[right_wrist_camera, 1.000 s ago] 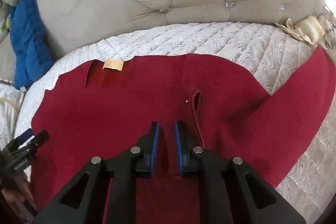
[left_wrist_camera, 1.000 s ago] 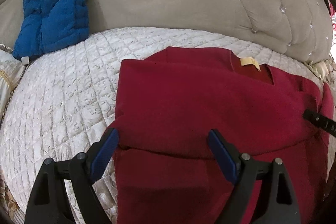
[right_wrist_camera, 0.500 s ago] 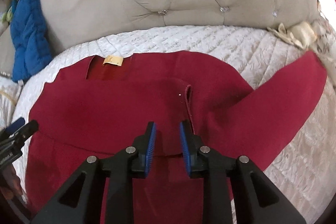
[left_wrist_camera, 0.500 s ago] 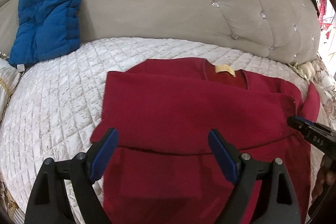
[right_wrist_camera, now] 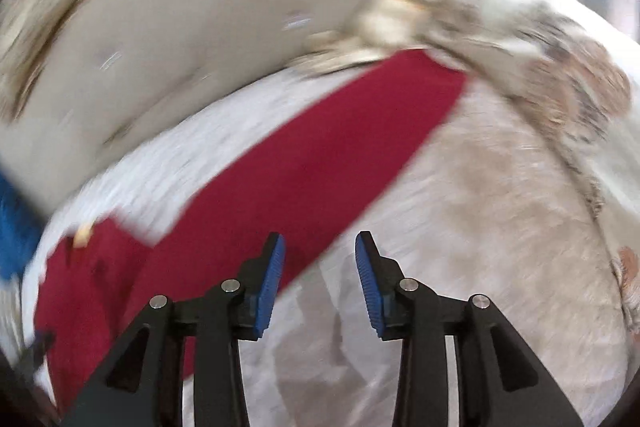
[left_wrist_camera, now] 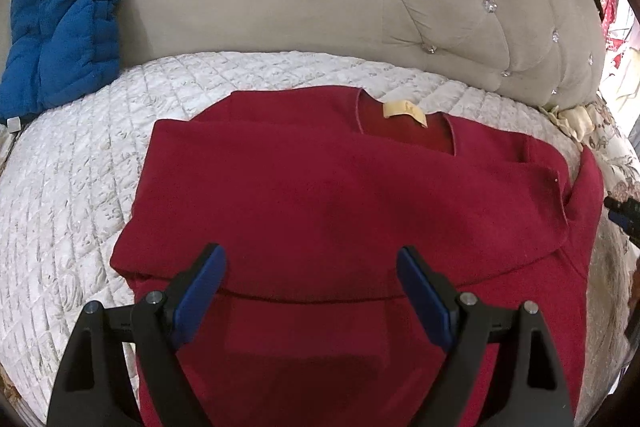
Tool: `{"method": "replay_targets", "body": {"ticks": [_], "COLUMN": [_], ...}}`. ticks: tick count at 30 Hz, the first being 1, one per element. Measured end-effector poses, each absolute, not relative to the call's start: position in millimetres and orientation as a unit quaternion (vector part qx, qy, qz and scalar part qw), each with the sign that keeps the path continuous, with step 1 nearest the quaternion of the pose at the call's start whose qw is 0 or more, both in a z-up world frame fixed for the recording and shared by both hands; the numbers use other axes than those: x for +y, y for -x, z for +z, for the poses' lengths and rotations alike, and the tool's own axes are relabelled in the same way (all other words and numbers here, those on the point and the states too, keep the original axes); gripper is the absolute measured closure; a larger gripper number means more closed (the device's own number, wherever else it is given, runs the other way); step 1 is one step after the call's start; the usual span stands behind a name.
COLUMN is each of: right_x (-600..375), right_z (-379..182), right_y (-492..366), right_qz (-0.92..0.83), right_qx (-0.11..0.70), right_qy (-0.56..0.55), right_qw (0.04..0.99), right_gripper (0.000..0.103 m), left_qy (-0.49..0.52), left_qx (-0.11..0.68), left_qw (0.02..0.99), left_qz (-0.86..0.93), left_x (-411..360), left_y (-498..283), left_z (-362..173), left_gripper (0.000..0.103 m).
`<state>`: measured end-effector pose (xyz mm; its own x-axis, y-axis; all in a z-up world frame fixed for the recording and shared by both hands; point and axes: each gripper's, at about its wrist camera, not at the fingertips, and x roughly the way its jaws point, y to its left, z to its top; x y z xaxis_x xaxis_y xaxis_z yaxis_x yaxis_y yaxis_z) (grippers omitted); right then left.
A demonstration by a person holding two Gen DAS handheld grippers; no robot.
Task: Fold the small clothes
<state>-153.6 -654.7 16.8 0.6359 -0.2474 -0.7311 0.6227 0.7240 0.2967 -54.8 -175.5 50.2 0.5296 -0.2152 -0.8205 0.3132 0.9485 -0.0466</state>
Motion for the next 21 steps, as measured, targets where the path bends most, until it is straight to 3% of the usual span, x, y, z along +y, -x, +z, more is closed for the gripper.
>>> {"method": "replay_targets", "body": {"ticks": [9,11,21], "right_x": [-740.7,-748.5,-716.6], "right_z": [-1.4,-1.6,79.2], "right_y": [129.1,123.0,207.4], "right_qz": [-0.274,-0.283,-0.268], "right_qx": [0.27,0.267,0.186], "right_qy": [-0.372,-0.366,-0.295], "right_qw": [0.845,0.846,0.898], "right_gripper": [0.08,0.103,0.103], "left_qy": [-0.052,-0.059,-0.038], "left_qx": [0.463,0.462,0.449], "left_qw": [0.874,0.874,0.882], "left_qz": [-0.14,-0.138,-0.142], "left_x": [-166.6,-165.9,-154.6], "left_y": [53.5,54.5,57.9], "left_z": [52.2,53.6,67.0], "left_gripper": [0.013,0.013,0.013]}}
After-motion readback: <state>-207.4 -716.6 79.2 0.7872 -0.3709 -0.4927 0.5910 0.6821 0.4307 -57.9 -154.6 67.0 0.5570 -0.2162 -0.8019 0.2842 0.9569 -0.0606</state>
